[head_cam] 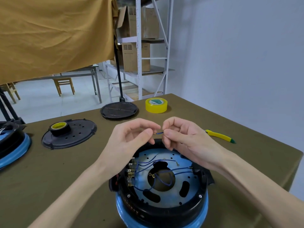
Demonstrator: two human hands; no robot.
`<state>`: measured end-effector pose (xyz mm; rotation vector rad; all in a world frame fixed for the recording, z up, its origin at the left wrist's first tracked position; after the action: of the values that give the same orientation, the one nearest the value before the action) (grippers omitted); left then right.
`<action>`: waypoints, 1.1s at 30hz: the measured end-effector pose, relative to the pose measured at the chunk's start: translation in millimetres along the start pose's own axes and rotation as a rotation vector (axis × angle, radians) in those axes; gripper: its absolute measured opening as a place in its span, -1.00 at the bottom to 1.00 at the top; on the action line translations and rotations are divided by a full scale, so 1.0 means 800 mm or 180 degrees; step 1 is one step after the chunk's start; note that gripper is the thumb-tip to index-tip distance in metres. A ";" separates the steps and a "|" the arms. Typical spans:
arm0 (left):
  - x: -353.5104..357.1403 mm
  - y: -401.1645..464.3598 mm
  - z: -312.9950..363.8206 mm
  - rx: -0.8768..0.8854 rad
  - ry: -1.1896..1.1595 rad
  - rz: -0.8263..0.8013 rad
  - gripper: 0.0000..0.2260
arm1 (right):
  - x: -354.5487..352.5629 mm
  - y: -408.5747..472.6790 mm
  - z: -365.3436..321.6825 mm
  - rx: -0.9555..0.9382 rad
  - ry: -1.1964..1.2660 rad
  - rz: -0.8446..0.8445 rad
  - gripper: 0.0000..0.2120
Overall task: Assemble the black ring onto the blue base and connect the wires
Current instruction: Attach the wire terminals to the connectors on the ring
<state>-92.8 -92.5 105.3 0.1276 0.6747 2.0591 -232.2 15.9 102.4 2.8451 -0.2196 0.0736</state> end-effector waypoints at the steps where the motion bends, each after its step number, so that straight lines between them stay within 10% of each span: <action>1: 0.002 0.000 -0.004 -0.0070 -0.0217 -0.0051 -0.78 | -0.002 -0.001 -0.002 -0.0063 -0.0050 0.0082 -0.93; 22: -0.003 0.001 -0.004 -0.0288 0.1270 0.0027 -0.89 | 0.002 -0.009 -0.004 0.0086 -0.1831 0.0343 -0.92; 33: -0.037 -0.005 -0.089 -0.1329 0.1342 -0.0167 -0.80 | 0.048 0.014 0.037 0.1453 -0.2015 -0.0269 -0.85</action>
<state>-97.9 -144.5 48.5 -0.5703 0.4724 2.1476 -195.2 -8.5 80.1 3.2270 -0.2305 -0.9121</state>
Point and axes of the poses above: each hand's wrist, its own y-axis towards the middle knuckle, its own x-axis out of the palm, z = x × y, the point moved 5 cm from there along y, towards the middle knuckle, and after that the axes turned 1 degree about y, right-handed, at the moved point
